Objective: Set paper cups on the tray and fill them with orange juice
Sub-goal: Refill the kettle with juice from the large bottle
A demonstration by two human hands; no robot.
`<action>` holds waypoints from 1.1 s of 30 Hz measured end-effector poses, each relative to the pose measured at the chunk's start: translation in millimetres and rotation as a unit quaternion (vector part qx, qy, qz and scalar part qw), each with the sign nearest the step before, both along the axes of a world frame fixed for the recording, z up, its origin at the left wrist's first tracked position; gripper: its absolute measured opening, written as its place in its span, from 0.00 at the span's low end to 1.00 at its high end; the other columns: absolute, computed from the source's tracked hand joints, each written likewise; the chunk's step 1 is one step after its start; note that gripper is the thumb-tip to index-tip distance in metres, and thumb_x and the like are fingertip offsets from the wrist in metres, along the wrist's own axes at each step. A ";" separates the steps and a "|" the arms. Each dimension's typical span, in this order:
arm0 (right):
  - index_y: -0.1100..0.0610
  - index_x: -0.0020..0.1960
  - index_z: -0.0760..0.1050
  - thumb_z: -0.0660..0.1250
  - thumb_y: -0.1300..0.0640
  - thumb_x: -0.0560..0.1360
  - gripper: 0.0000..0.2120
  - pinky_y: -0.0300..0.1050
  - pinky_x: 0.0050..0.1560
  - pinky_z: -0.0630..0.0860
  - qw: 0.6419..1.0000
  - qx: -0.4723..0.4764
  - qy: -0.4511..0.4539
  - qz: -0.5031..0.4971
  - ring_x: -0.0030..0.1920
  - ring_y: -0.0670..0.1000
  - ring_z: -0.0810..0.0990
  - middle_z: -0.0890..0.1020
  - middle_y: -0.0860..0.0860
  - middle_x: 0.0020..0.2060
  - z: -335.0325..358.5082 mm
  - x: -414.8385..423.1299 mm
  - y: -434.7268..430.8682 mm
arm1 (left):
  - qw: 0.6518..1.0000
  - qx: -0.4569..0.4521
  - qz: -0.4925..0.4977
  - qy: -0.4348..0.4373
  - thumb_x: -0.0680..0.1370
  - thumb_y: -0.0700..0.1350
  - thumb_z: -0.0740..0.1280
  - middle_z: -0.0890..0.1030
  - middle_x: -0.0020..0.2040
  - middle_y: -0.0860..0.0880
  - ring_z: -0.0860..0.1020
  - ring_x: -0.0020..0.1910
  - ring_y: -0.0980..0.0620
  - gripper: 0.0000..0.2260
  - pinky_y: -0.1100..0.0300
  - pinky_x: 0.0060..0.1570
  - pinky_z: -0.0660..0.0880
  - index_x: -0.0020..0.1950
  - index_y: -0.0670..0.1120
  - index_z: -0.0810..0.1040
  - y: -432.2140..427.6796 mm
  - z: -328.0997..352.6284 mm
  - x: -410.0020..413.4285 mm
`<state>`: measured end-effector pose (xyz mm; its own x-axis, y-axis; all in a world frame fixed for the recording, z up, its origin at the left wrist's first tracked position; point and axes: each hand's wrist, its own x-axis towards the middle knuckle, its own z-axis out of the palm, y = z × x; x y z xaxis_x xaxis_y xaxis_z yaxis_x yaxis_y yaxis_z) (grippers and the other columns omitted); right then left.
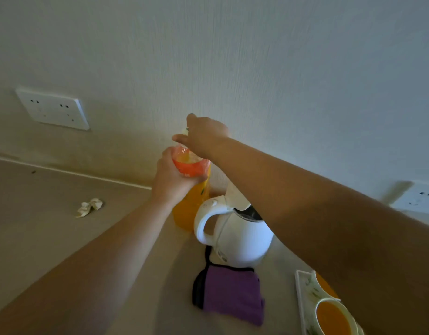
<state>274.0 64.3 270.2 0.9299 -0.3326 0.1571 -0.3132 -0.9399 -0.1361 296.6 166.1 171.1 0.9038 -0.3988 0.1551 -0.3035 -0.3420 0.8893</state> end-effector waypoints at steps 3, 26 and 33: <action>0.56 0.62 0.67 0.57 0.40 0.79 0.22 0.41 0.28 0.65 1.000 -0.023 -0.015 0.010 0.40 0.50 0.74 0.79 0.50 0.49 -3.0 5.9 5.9 | 0.999 0.021 0.029 -0.026 0.58 0.69 0.73 0.75 0.59 0.52 0.77 0.56 0.51 0.42 0.50 0.53 0.78 0.67 0.54 0.66 6.0 -2.5 -5.6; 0.54 0.57 0.74 0.58 0.32 0.74 0.27 0.44 0.40 0.68 0.978 -0.058 -0.038 0.195 0.48 0.52 0.76 0.78 0.50 0.49 2.9 -126.5 117.2 | 0.998 -0.052 0.017 0.033 0.51 0.49 0.73 0.77 0.51 0.54 0.79 0.51 0.56 0.35 0.53 0.47 0.79 0.57 0.58 0.69 145.0 1.5 -152.6; 0.55 0.32 0.67 0.47 0.28 0.74 0.32 0.40 0.29 0.61 0.974 -0.152 0.002 0.169 0.30 0.48 0.69 0.71 0.48 0.30 6.8 -145.6 138.9 | 0.997 -0.037 0.070 0.007 0.53 0.57 0.80 0.80 0.51 0.49 0.81 0.50 0.54 0.34 0.51 0.49 0.79 0.54 0.48 0.76 147.5 -6.9 -181.1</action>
<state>128.4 203.1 277.0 0.9789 0.0534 0.1972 0.0207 -0.9862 0.1640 115.5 313.5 164.2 0.9521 -0.2568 0.1661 -0.2448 -0.3142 0.9173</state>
